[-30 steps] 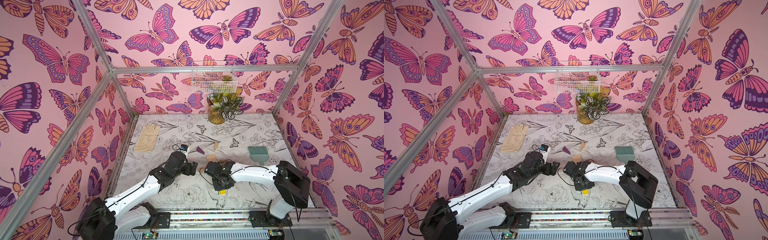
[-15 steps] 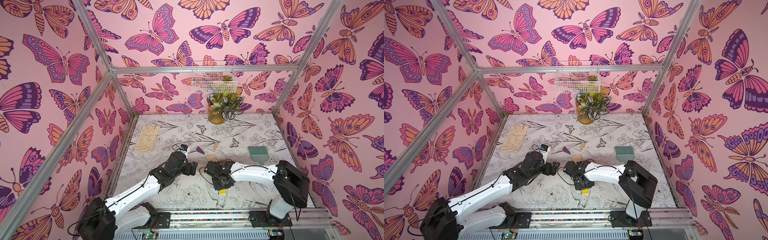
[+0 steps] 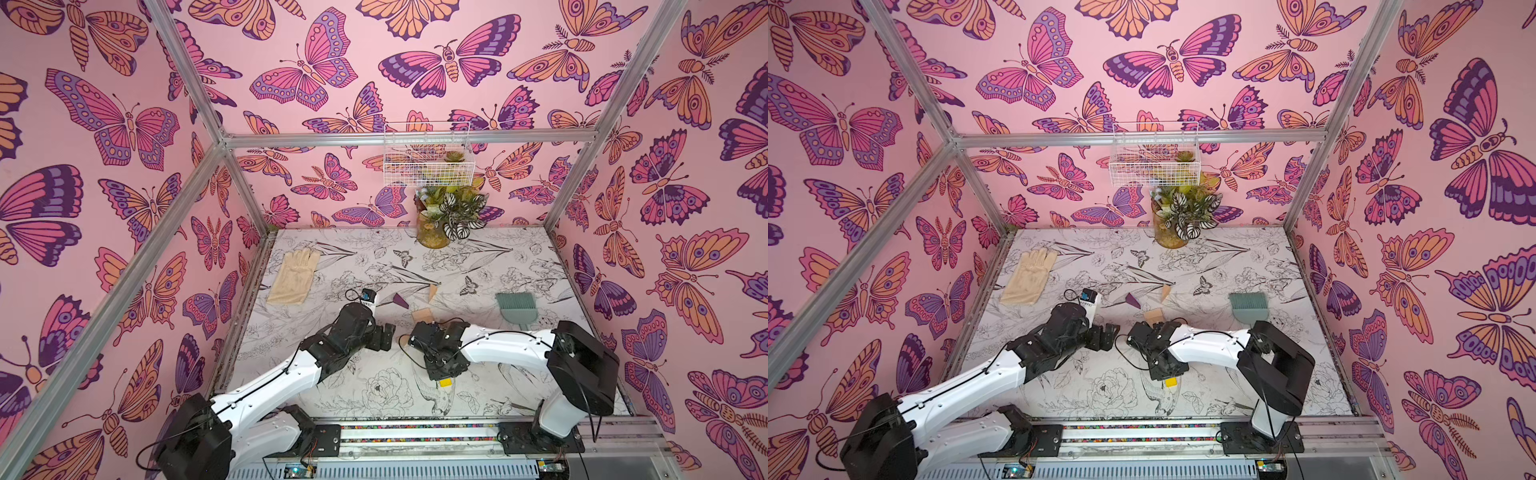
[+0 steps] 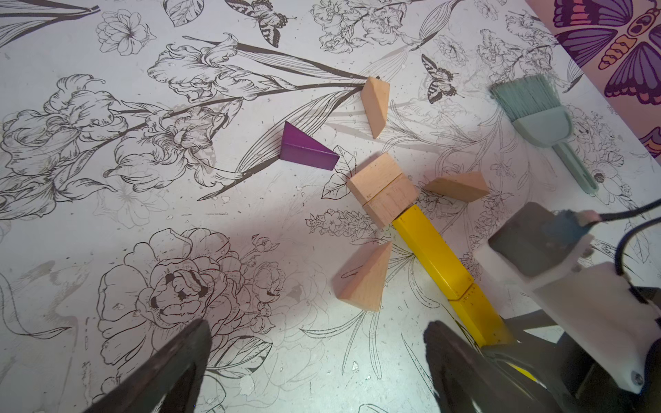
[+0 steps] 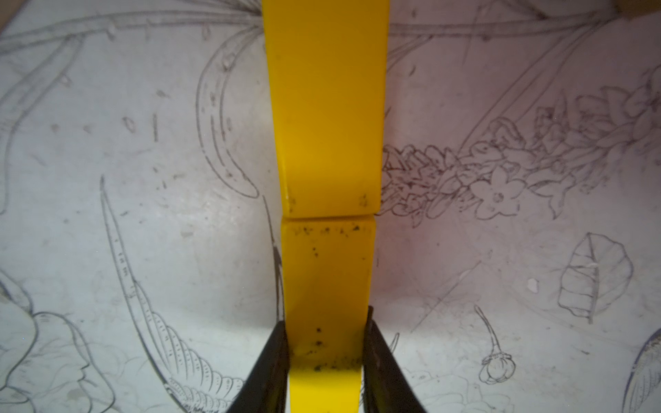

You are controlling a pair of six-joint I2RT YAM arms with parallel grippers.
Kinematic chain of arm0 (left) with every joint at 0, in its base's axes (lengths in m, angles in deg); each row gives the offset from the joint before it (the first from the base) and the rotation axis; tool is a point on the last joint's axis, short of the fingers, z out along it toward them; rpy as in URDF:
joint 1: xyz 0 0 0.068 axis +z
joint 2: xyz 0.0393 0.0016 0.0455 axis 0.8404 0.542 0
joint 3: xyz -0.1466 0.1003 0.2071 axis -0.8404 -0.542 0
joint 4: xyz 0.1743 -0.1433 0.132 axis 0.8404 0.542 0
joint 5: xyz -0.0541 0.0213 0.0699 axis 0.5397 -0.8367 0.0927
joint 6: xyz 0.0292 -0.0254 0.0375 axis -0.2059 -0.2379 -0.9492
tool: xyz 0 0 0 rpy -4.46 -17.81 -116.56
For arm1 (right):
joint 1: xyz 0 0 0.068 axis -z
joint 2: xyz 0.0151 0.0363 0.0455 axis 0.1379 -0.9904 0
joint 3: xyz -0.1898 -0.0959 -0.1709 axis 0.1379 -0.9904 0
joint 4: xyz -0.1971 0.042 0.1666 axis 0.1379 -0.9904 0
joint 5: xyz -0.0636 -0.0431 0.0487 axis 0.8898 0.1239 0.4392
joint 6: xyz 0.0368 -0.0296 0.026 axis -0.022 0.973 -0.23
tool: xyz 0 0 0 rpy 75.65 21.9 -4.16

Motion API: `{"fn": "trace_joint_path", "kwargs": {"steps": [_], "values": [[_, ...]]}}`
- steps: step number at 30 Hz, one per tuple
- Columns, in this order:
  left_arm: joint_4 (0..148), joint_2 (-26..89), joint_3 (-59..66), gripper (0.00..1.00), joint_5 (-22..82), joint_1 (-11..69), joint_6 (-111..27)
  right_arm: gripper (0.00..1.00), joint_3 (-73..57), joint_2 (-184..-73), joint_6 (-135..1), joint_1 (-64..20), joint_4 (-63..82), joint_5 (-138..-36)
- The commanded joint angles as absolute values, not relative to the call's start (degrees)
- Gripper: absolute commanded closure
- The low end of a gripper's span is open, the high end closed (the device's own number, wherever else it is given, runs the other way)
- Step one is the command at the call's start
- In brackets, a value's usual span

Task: Assemble a small pinwheel with building blocks
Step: Assemble the building block at the center of the board.

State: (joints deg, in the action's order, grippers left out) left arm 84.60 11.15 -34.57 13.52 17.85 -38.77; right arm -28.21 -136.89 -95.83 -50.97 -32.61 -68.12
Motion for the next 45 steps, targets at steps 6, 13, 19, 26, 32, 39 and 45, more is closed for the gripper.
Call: {"fn": "trace_joint_path", "kwargs": {"steps": [6, 13, 19, 26, 32, 39, 45], "values": [[83.5, 11.4, -35.5, 0.04, 14.0, 18.2, -38.4, 0.74, -27.7, -138.4, -95.5, -50.4, -33.2, -65.8], [83.5, 11.4, -35.6, 0.04, 14.0, 18.2, -38.3, 0.69, -27.6, -138.6, -95.2, -50.4, -33.1, -65.8], [83.5, 11.4, -35.6, 0.04, 14.1, 18.2, -38.3, 0.62, -27.6, -138.5, -95.0, -50.4, -33.0, -65.5], [83.5, 11.4, -35.6, 0.04, 14.1, 18.2, -38.3, 0.59, -27.5, -138.3, -94.5, -50.5, -33.1, -64.9], [83.3, 11.4, -35.6, 0.04, 14.2, 18.2, -38.2, 0.57, -27.4, -138.3, -93.5, -50.4, -32.4, -65.8], [83.4, 11.4, -35.6, 0.04, 14.1, 18.2, -38.2, 0.56, -27.0, -137.9, -92.7, -50.7, -31.7, -66.0], [83.3, 11.3, -35.6, 0.03, 14.1, 18.2, -38.2, 0.56, -26.9, -138.1, -92.6, -50.7, -31.7, -66.2]]}}
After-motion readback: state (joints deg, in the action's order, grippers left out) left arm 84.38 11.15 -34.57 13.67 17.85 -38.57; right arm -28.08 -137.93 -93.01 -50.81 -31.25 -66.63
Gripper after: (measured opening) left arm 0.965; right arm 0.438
